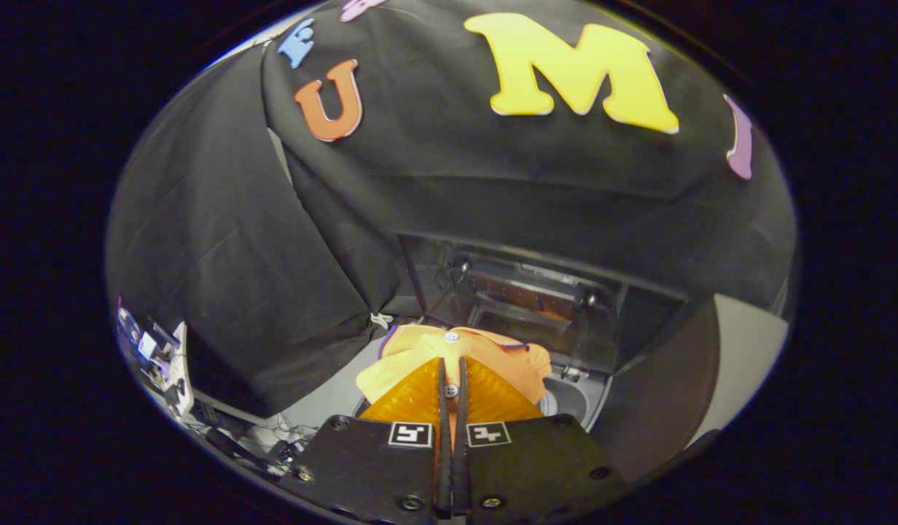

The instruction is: Put the clothes into the washing machine and then close the washing machine lid.

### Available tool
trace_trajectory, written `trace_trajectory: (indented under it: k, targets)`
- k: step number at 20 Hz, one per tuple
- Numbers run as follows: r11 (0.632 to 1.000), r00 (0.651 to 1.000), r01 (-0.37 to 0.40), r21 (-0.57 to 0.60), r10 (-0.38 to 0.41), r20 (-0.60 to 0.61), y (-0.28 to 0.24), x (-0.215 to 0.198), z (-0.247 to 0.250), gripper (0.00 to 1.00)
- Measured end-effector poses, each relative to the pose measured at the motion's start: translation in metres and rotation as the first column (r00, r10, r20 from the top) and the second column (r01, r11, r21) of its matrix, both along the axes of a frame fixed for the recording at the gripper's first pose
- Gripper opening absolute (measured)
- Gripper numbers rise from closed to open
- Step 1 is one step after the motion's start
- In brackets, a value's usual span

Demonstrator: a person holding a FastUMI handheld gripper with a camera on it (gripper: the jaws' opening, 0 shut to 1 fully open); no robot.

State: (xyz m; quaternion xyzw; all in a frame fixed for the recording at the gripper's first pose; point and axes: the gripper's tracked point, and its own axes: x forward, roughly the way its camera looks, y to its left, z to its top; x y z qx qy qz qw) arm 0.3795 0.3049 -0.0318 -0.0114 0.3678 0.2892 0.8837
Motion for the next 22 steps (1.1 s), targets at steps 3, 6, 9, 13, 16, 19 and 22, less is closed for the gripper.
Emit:
trace_trajectory:
  k: [3,6,9,13,16,19,22]
  targets:
    - [0.998,0.996,0.065,0.008,-0.064,-0.068,0.002,0.010,-0.035,0.05]
    - [0.993,0.986,0.118,0.009,-0.116,-0.121,-0.001,0.018,-0.067,0.04]
    - [0.983,0.969,0.183,0.014,-0.178,-0.169,-0.001,0.029,-0.095,0.04]
    - [0.977,0.962,0.209,-0.030,-0.211,-0.175,-0.003,0.043,-0.124,0.04]
    - [0.972,0.955,0.227,-0.054,-0.233,-0.182,-0.003,0.046,-0.135,0.05]
    - [0.969,0.950,0.237,-0.063,-0.245,-0.191,-0.005,0.047,-0.141,0.04]
    - [0.969,0.949,0.238,-0.068,-0.247,-0.196,-0.007,0.047,-0.142,0.04]
